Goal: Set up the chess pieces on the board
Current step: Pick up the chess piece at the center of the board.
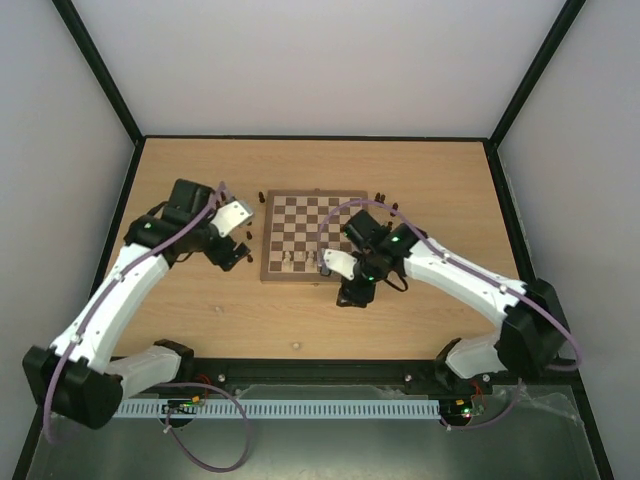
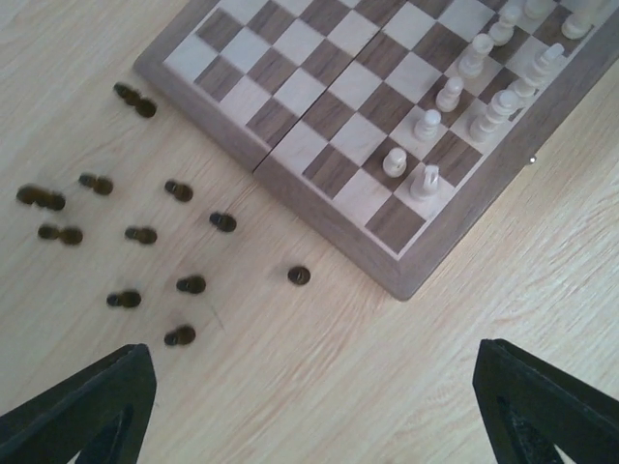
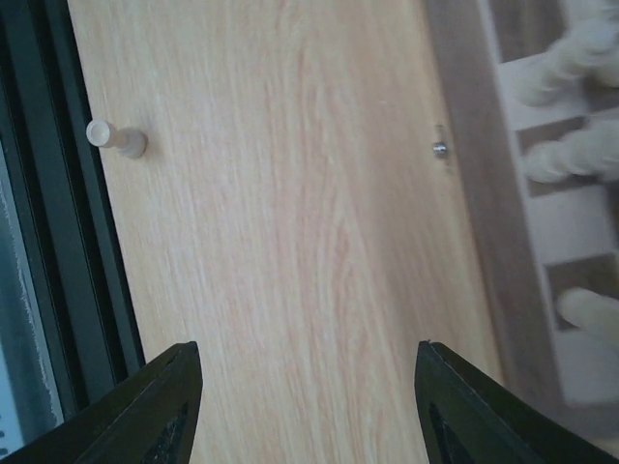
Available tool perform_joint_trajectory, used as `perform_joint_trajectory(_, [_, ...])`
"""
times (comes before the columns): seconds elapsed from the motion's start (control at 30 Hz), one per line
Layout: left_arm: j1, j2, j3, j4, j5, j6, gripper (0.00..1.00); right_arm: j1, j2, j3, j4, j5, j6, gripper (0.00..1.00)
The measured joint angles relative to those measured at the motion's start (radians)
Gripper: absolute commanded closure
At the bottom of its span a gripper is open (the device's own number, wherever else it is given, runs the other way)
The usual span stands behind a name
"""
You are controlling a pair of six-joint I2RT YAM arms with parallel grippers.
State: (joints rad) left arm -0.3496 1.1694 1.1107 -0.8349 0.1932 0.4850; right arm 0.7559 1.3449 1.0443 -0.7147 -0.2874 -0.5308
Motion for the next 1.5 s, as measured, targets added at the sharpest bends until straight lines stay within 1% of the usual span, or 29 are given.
perform_joint_trajectory(0.1, [0.063, -0.093, -0.05, -0.01, 0.023, -0.002, 0.01, 0.056, 0.08, 0.013, 0.006, -0.002, 0.0, 0.4])
perform_joint_trajectory(0.27, [0.138, -0.202, -0.108, -0.021, 0.045, 0.0, 0.01, 0.209, 0.164, 0.013, 0.038, 0.01, 0.012, 0.43])
perform_joint_trajectory(0.43, [0.201, -0.23, -0.143, -0.026, 0.076, 0.004, 0.01, 0.332, 0.229, 0.013, 0.089, 0.037, 0.024, 0.44])
perform_joint_trajectory(0.63, [0.239, -0.23, -0.159, -0.027, 0.105, 0.013, 0.01, 0.425, 0.281, 0.013, 0.157, 0.095, 0.044, 0.44])
perform_joint_trajectory(0.83, [0.262, -0.217, -0.17, -0.024, 0.13, 0.032, 0.01, 0.463, 0.356, 0.031, 0.225, 0.137, 0.069, 0.48])
perform_joint_trajectory(0.97, [0.274, -0.211, -0.183, -0.023, 0.142, 0.045, 0.01, 0.47, 0.396, 0.058, 0.233, 0.144, 0.072, 0.49])
perform_joint_trajectory(1.23, [0.304, -0.2, -0.197, -0.023, 0.165, 0.069, 0.01, 0.505, 0.413, 0.097, 0.237, 0.139, 0.071, 0.51])
perform_joint_trajectory(1.5, [0.323, -0.18, -0.198, -0.022, 0.178, 0.089, 0.01, 0.519, 0.423, 0.098, 0.229, 0.138, 0.069, 0.59])
